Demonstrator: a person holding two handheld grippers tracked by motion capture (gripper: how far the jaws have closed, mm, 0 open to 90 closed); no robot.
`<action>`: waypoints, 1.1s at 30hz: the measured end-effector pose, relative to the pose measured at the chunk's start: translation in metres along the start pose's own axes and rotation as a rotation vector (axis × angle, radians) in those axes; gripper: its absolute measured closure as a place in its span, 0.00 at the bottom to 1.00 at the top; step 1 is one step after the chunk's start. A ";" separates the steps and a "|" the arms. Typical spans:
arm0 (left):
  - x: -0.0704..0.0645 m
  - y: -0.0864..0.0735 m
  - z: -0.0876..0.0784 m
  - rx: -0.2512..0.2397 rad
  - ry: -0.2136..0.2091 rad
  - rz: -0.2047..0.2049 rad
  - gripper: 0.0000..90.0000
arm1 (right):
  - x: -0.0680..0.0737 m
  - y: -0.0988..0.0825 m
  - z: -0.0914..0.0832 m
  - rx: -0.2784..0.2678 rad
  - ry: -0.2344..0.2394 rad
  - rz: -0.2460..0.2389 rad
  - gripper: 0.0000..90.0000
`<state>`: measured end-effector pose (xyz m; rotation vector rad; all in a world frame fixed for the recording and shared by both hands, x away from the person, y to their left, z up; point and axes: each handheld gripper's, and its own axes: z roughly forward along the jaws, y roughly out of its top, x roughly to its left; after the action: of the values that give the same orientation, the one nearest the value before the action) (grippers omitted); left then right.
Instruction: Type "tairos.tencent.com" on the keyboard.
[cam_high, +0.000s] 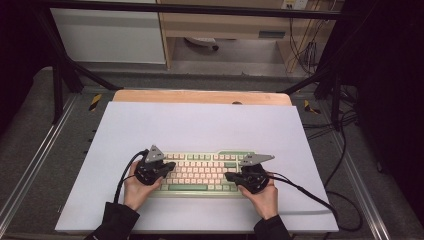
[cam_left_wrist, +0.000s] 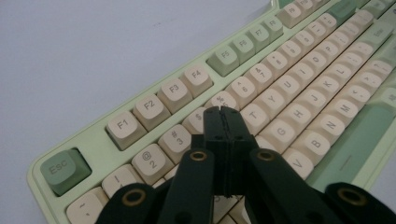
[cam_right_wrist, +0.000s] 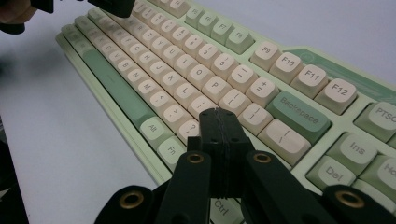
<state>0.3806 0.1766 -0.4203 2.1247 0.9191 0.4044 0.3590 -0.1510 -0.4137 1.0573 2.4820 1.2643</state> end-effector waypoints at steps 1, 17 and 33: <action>0.000 -0.001 0.000 0.001 0.001 -0.001 1.00 | 0.000 0.000 0.000 0.001 0.000 0.000 1.00; 0.000 -0.007 0.006 0.011 -0.003 0.006 1.00 | 0.000 0.000 -0.002 -0.003 -0.003 0.000 1.00; -0.002 -0.008 -0.008 -0.014 -0.013 0.018 1.00 | 0.002 0.001 -0.002 -0.010 0.001 0.001 1.00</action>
<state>0.3712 0.1827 -0.4207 2.1218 0.8885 0.4049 0.3574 -0.1510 -0.4116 1.0557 2.4739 1.2761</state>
